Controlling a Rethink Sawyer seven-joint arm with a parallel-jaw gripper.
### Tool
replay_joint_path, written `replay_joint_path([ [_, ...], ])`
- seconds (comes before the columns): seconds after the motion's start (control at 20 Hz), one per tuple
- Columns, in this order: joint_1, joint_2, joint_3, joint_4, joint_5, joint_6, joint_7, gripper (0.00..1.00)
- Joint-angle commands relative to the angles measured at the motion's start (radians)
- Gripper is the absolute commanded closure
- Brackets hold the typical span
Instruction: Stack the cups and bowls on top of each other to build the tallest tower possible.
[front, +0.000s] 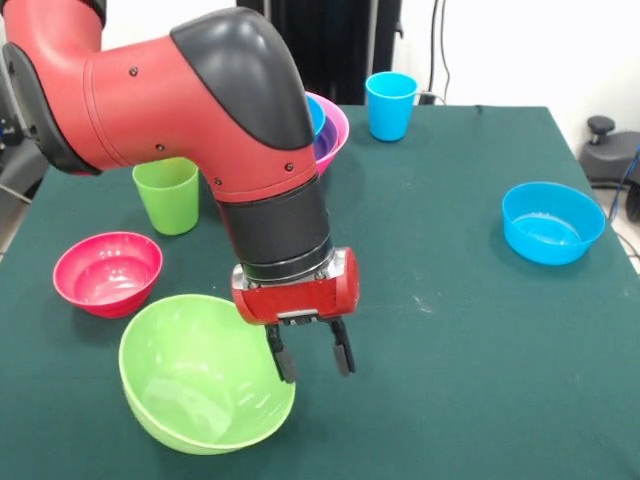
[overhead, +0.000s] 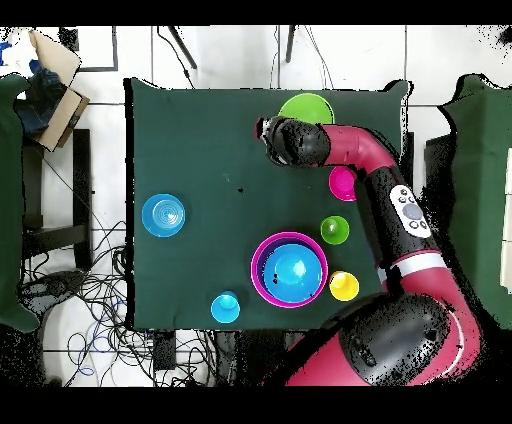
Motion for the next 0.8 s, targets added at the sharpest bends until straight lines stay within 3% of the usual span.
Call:
replay_joint_path([
  [0.05, -0.018, 0.036, 0.002, -0.035, -0.085, 0.06, -0.336, 0.0],
  [0.25, -0.017, -0.034, -0.005, 0.015, -0.066, 0.092, -0.3, 0.0],
  [0.8, 0.007, -0.1, -0.015, 0.044, -0.048, 0.116, -0.242, 0.0],
])
